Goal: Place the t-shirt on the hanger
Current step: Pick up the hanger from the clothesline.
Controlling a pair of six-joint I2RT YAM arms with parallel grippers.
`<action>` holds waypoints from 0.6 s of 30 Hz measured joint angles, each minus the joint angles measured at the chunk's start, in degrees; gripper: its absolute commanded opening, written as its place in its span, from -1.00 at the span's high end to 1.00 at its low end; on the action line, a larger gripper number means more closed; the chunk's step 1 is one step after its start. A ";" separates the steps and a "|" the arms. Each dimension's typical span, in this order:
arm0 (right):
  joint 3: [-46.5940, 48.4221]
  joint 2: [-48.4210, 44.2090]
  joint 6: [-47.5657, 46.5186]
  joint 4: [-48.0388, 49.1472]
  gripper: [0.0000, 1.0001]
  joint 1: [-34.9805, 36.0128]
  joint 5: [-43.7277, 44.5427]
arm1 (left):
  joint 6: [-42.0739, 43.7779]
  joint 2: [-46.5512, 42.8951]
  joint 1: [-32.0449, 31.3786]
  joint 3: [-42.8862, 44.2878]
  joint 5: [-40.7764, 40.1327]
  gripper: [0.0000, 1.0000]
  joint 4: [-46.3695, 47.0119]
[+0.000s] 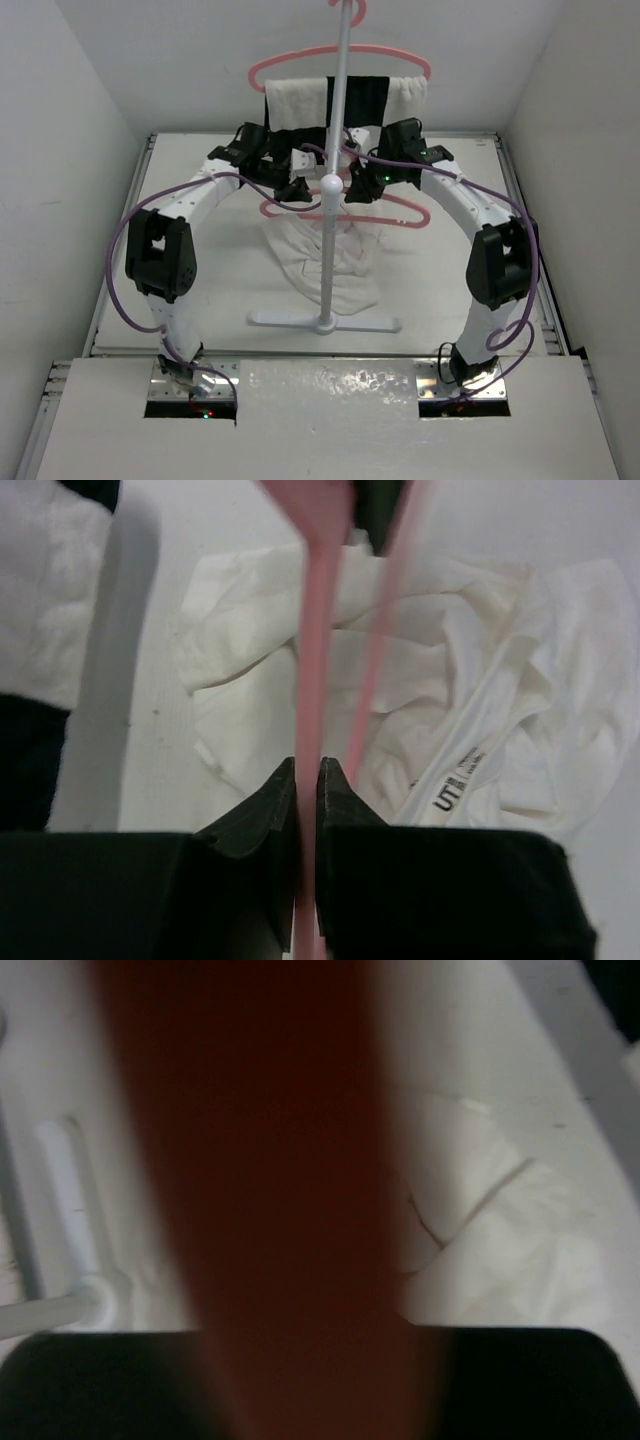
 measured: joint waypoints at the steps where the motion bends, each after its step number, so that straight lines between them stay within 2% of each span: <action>1: -0.35 0.11 0.37 -0.02 1.00 -0.04 -1.88 | -0.50 0.07 0.24 0.00 -0.33 1.00 0.72; 5: -3.56 -1.36 1.22 3.06 1.00 0.15 -4.11 | -1.99 0.17 1.05 -0.02 0.20 1.00 1.44; 6: -4.46 -1.99 1.51 3.69 1.00 0.13 -4.20 | -2.64 0.17 0.96 -0.02 0.31 0.91 1.81; 7: -5.53 -2.73 1.68 4.35 1.00 0.00 -4.24 | -3.78 0.17 0.83 -0.09 0.24 0.41 2.25; 10: -9.60 -5.68 3.56 5.14 1.00 0.00 -4.28 | -8.74 0.17 0.48 -0.17 0.00 -0.16 6.99; 15: -17.46 -10.93 6.60 7.39 1.00 -0.11 -2.08 | -18.97 -0.11 0.42 -0.17 -0.35 -0.33 13.64; 18: -21.27 -13.88 8.96 8.70 1.00 -0.66 -0.35 | -28.89 -0.28 0.52 0.02 -0.70 -0.35 19.41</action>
